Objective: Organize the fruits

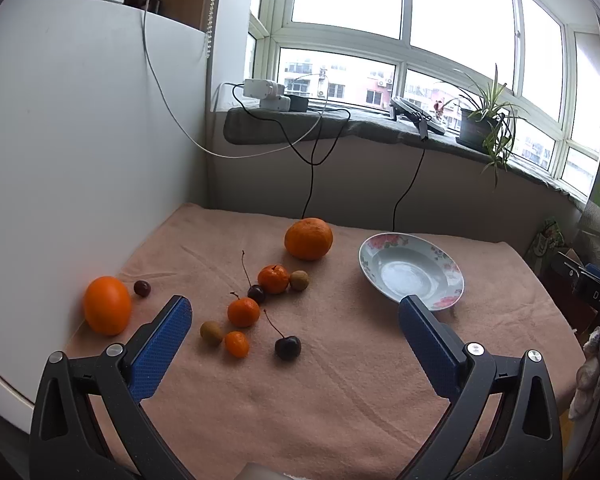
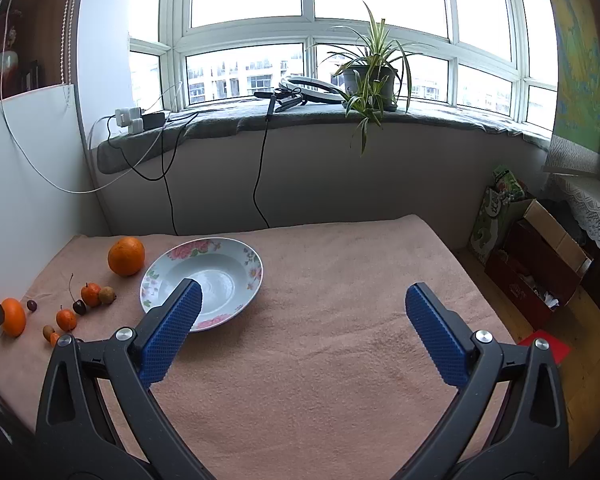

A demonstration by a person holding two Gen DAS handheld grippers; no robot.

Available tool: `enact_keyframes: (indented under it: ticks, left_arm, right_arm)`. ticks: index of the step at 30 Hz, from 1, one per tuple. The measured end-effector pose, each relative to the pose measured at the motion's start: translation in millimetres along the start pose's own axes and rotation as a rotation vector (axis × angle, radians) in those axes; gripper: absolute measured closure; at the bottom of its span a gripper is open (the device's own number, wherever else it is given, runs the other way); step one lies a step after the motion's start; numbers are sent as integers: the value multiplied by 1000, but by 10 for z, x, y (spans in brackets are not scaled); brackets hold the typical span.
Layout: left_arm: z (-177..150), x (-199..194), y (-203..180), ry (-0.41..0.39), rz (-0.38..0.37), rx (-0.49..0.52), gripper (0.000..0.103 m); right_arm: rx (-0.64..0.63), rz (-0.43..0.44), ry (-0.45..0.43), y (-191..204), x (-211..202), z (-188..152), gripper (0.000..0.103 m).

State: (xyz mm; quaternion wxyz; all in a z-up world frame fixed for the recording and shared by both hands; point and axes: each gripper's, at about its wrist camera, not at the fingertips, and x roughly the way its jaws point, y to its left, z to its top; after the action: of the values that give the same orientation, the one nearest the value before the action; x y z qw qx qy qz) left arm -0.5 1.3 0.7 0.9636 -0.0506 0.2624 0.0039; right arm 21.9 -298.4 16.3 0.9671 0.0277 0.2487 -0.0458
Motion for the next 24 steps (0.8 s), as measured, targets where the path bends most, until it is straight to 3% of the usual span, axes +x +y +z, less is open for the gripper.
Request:
enact_keyframes:
  ticks: [24]
  left_arm:
    - [18,13,-9,7,-17,-10,1]
  right_arm:
    - [7,20,18,31,27,1,0]
